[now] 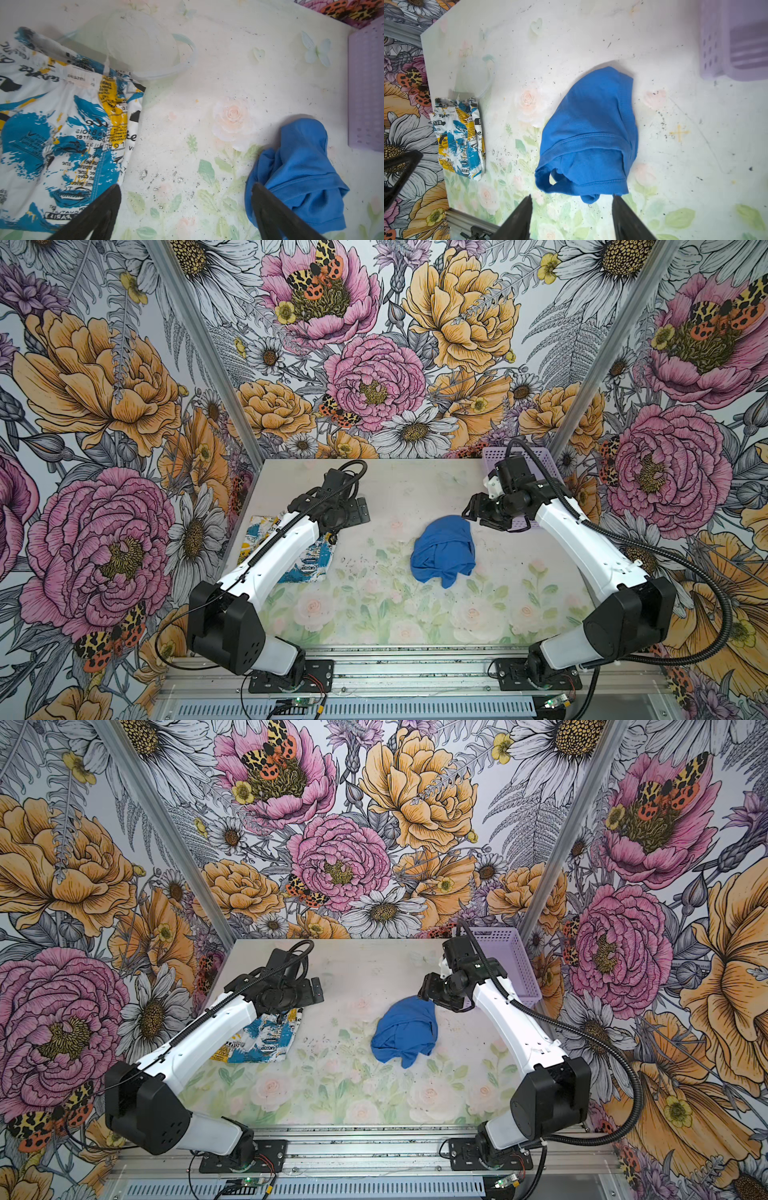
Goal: Fold and stack the mixed laundry pile
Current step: 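Lay the blue garment mid-table with the right gripper while the left releases the shorts, then grasp the blue garment's edge with the left gripper and lift it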
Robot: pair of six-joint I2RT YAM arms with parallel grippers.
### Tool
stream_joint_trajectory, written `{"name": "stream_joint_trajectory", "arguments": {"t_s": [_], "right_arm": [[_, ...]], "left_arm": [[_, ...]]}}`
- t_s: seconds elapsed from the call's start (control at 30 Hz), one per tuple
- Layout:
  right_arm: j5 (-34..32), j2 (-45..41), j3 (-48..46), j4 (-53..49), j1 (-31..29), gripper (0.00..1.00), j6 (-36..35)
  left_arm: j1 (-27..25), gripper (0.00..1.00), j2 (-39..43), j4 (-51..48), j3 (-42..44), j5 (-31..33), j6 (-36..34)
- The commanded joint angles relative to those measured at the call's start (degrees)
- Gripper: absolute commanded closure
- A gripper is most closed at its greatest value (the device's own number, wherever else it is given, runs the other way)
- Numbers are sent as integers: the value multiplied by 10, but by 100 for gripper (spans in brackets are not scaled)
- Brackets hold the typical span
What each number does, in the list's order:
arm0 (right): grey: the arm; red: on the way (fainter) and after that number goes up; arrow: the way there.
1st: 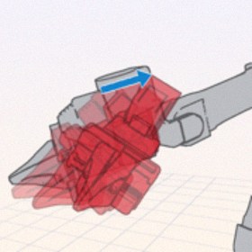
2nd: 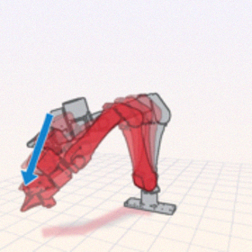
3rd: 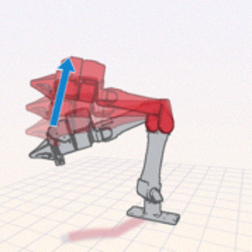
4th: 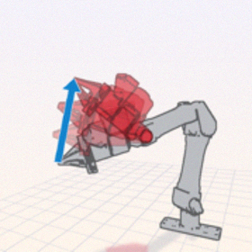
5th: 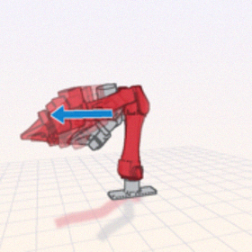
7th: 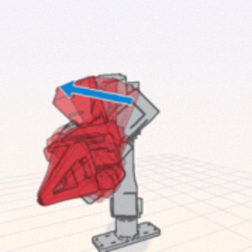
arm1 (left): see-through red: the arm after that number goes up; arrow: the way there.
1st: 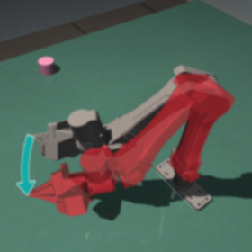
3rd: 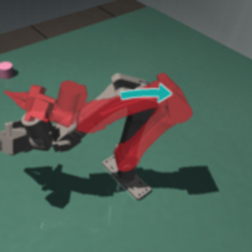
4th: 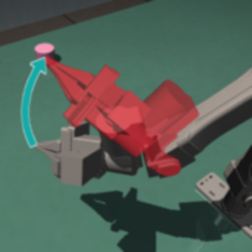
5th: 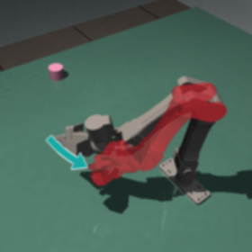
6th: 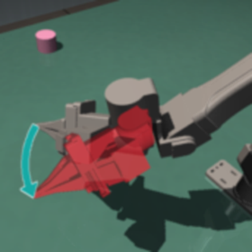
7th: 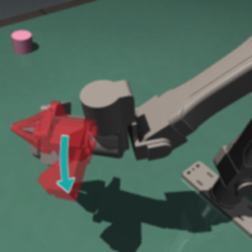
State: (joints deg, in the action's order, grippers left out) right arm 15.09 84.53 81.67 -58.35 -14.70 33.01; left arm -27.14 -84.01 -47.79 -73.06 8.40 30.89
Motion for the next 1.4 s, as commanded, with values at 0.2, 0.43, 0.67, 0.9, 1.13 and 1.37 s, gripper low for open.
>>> {"name": "stream_joint_trajectory", "arguments": {"t_s": [0.2,0.43,0.67,0.9,1.13,1.37], "right_arm": [[-37,-72,-90,14,-3,36,-8],[-41,-115,-144,15,-3,36,-1],[-22,-151,-241,59,-11,36,20],[10,-131,-305,159,-36,36,44],[3,-126,-277,169,-44,35,29],[3,-86,-246,202,-56,35,10]], "left_arm": [[-172,6,-157,31,-61,-57,21],[-215,27,-257,32,-91,-55,39],[-215,70,-286,32,-92,-74,34],[-200,100,-217,21,-92,-60,33],[-189,100,-122,-63,-157,-2,2],[-173,100,-83,-123,-223,7,-50]]}}
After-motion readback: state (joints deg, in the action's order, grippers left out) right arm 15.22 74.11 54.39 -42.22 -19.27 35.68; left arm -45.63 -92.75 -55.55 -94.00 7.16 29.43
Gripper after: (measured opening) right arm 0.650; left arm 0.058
